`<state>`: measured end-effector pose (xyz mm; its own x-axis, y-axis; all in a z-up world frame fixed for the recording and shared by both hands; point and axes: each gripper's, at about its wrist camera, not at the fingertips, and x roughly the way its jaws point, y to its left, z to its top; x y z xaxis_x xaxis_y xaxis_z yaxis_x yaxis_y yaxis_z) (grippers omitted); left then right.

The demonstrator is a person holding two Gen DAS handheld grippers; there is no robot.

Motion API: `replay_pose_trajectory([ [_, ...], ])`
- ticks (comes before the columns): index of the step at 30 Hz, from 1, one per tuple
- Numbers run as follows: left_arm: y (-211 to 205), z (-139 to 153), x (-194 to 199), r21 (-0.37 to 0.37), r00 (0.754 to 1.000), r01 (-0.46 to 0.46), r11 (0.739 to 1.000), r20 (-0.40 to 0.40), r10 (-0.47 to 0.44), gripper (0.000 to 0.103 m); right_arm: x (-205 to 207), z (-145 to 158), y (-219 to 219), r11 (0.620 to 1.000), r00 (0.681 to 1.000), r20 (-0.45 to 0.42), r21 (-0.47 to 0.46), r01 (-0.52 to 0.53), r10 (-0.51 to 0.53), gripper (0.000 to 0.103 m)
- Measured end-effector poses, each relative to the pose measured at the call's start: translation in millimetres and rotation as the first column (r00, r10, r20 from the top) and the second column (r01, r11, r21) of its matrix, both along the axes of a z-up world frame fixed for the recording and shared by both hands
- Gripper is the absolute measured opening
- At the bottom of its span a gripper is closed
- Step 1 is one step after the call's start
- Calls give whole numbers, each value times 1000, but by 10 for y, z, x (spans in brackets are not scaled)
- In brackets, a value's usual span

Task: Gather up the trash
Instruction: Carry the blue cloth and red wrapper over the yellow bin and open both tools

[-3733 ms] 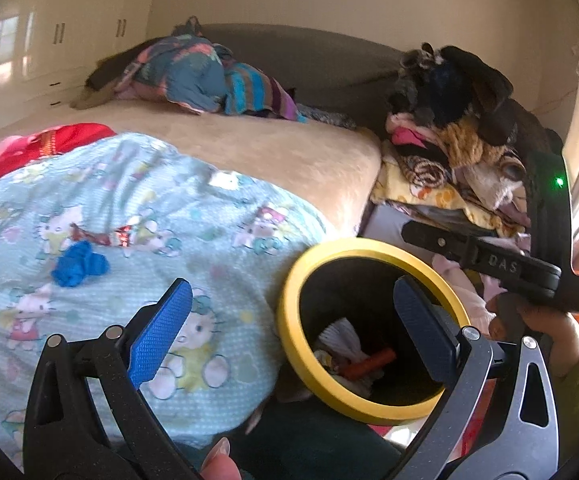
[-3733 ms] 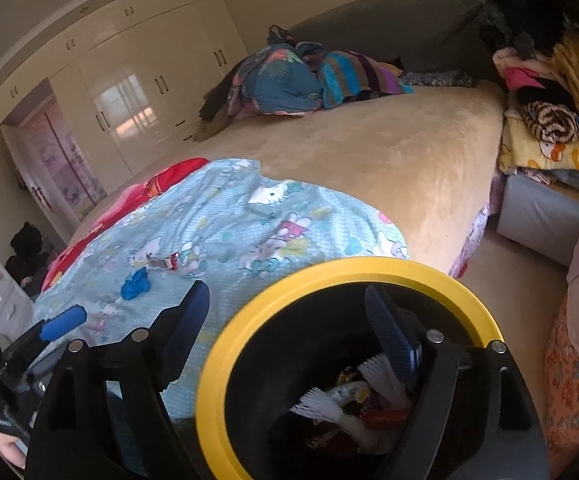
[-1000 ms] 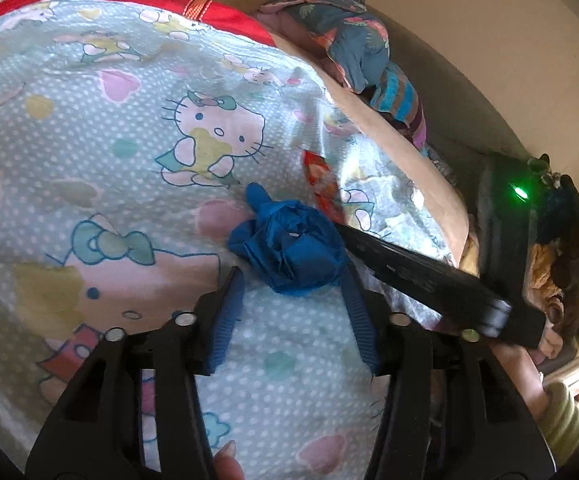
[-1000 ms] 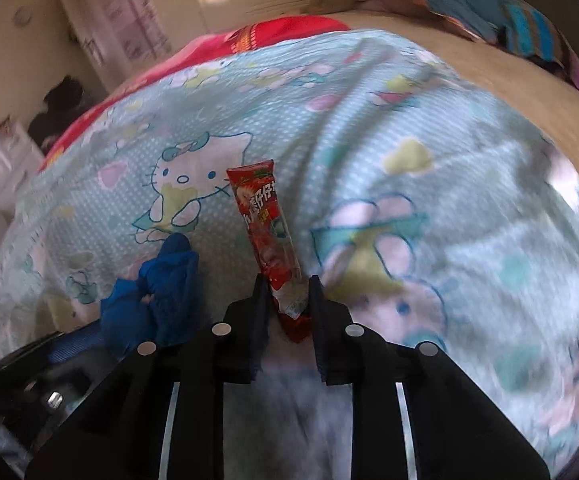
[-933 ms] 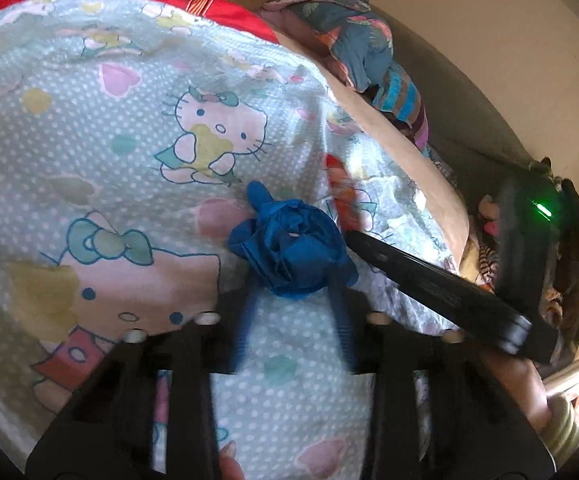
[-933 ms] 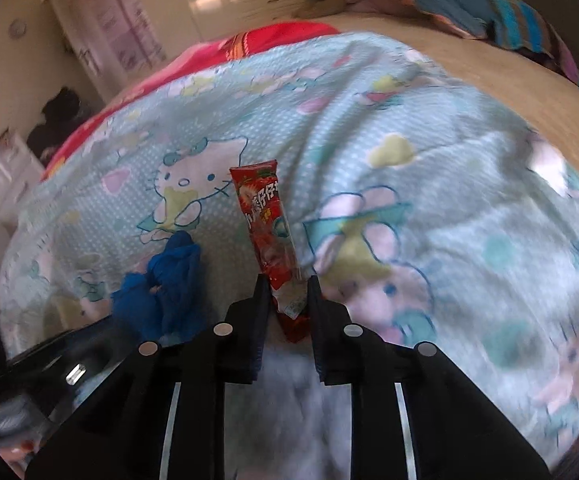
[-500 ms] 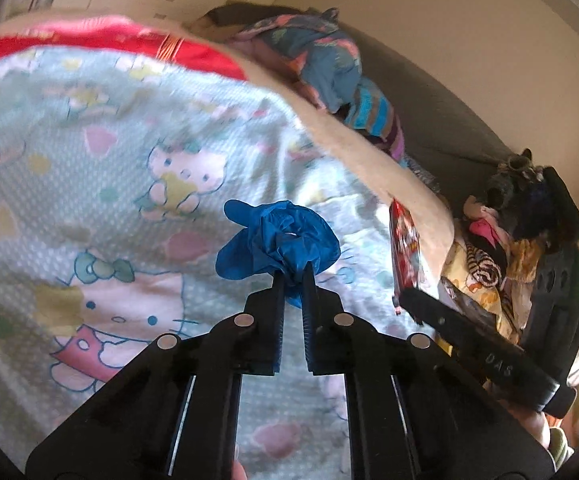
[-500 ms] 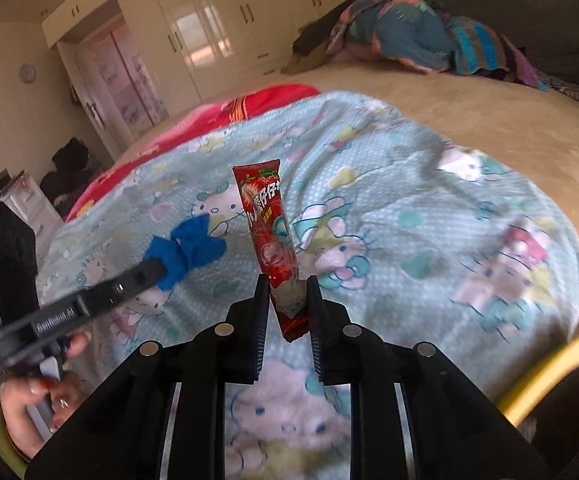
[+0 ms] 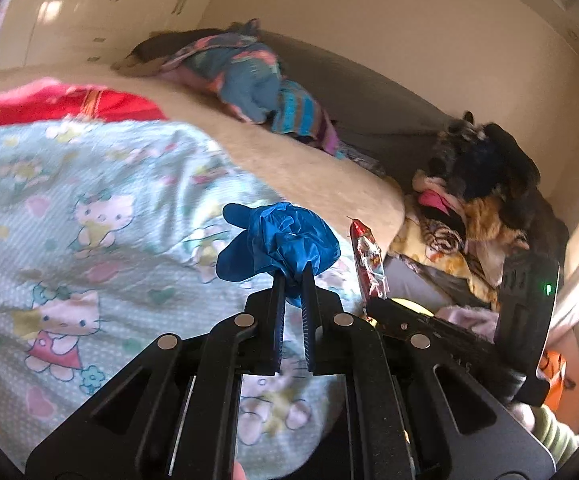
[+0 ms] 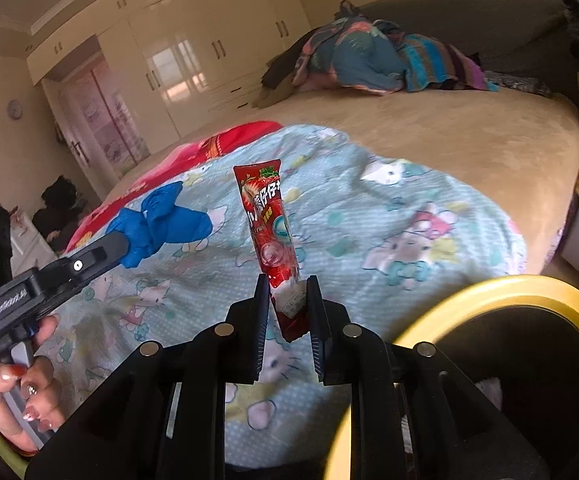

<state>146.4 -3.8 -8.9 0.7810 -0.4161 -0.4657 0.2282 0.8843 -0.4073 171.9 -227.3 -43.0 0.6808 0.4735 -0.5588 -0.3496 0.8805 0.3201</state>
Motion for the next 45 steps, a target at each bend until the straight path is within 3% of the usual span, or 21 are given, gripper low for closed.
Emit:
replay_pose_trajectory([
  [18, -560, 162, -289, 62, 987, 148, 987, 51, -152, 5, -291, 69, -724, 989, 989, 7, 11, 144, -144, 18],
  [45, -1170, 81, -525, 164, 955, 285, 944, 39, -295, 5, -521, -87, -1209, 962, 961, -54, -50, 270, -273, 18],
])
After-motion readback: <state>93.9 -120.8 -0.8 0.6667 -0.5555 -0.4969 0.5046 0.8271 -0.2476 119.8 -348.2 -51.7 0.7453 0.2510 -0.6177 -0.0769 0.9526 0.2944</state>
